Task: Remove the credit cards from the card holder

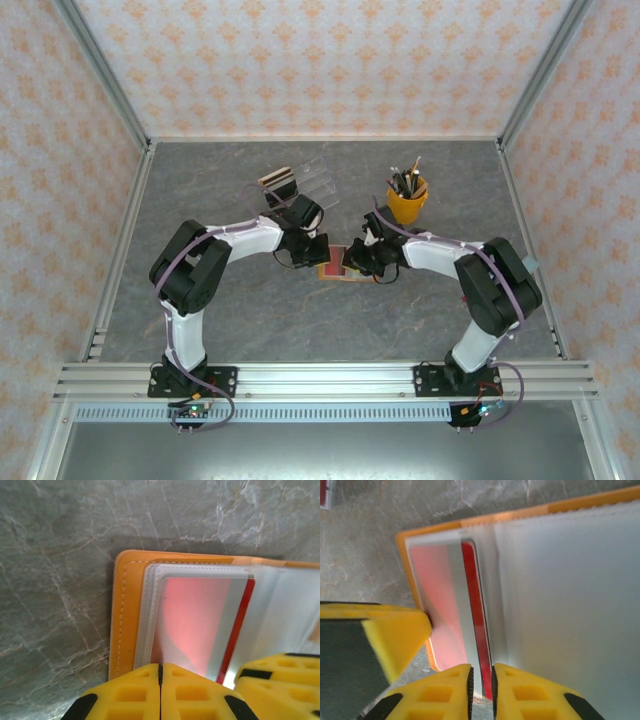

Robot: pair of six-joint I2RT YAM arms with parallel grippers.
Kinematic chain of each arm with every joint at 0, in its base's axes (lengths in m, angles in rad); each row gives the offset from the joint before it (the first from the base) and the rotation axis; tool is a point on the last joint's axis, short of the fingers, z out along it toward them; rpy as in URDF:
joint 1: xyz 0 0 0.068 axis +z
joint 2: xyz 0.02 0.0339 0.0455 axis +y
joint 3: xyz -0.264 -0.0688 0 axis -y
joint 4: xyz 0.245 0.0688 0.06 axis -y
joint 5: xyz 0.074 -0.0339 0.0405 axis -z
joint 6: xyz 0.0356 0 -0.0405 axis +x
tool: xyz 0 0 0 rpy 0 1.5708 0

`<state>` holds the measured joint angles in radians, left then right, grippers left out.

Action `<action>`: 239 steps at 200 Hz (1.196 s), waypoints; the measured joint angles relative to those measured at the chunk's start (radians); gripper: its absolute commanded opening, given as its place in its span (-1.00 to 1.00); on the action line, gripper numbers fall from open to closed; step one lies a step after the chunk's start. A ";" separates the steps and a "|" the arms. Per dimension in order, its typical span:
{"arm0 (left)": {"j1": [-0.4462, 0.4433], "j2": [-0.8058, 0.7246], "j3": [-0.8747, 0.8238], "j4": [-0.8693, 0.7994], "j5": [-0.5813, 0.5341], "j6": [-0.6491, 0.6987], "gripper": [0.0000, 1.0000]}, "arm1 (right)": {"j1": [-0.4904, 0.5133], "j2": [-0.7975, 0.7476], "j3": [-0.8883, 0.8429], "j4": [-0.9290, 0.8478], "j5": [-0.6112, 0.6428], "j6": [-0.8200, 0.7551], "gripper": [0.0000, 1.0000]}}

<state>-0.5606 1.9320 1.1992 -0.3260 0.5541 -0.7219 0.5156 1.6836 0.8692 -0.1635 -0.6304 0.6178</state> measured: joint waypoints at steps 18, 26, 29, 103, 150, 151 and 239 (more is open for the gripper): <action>0.000 0.003 0.000 0.002 0.003 -0.012 -0.95 | 0.000 0.009 -0.006 0.004 -0.017 0.003 -0.61; 0.000 0.003 0.000 0.002 0.003 -0.015 -0.96 | 0.000 0.012 -0.008 0.008 -0.025 0.004 -0.61; 0.000 0.003 0.000 0.002 0.003 -0.016 -0.97 | 0.000 0.013 -0.009 0.009 -0.027 0.006 -0.61; 0.000 0.003 -0.007 0.009 -0.005 -0.050 -1.00 | 0.000 0.026 -0.013 0.023 -0.041 0.009 -0.62; 0.000 0.003 -0.013 0.020 -0.005 -0.064 -1.00 | 0.000 0.030 -0.030 0.049 -0.066 0.014 -0.72; 0.000 0.003 -0.013 0.021 -0.005 -0.064 -1.00 | 0.000 0.030 -0.030 0.050 -0.066 0.014 -0.72; 0.005 -0.003 -0.041 0.066 0.000 -0.093 -1.00 | -0.001 -0.013 -0.066 0.105 -0.080 0.039 -0.59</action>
<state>-0.5552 1.9289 1.1580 -0.2600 0.5545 -0.8154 0.5144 1.6711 0.8036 -0.0589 -0.7101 0.6567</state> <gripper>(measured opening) 0.045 0.191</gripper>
